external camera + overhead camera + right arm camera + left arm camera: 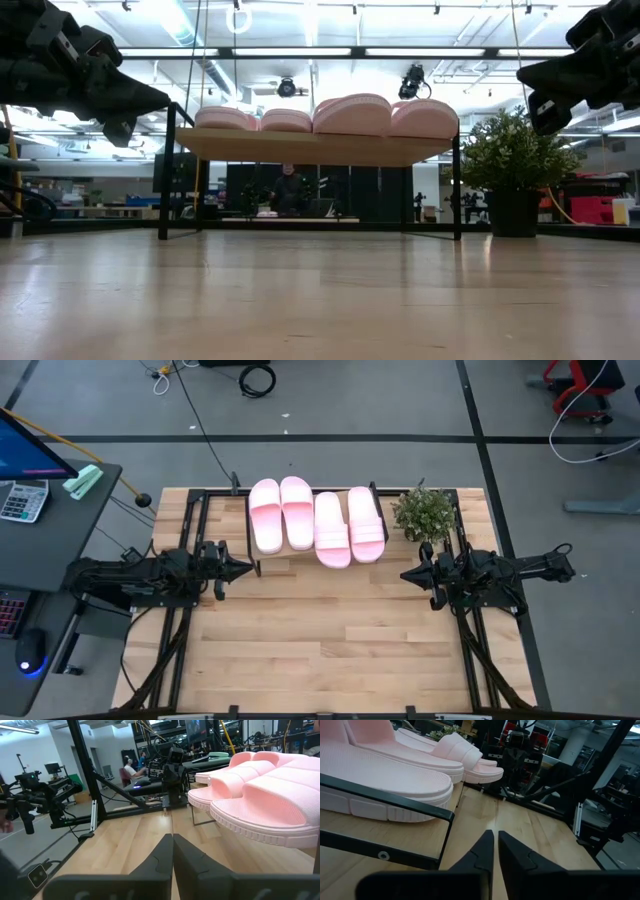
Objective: Pick and place slides into the shelf
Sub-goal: Return to Home Position
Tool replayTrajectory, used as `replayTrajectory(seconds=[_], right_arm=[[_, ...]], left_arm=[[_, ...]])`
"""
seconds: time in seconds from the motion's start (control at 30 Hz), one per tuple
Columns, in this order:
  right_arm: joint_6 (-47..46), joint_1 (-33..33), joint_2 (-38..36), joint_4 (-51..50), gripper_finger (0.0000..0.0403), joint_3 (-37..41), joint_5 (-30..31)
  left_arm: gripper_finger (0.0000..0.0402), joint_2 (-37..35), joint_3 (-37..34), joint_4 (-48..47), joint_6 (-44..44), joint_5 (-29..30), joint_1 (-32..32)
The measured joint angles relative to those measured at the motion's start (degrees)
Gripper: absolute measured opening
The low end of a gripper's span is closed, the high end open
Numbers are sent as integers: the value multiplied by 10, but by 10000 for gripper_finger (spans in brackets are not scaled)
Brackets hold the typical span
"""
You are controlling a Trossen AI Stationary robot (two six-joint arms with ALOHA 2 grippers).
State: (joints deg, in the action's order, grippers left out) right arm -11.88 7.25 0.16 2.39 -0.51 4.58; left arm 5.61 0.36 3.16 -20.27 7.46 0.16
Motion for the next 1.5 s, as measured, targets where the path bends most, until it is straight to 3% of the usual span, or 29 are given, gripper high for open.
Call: replayTrajectory(seconds=[1.5], right_arm=[[0,0,0,0,16,0,0]], left_arm=[[36,0,0,0,0,0,0]])
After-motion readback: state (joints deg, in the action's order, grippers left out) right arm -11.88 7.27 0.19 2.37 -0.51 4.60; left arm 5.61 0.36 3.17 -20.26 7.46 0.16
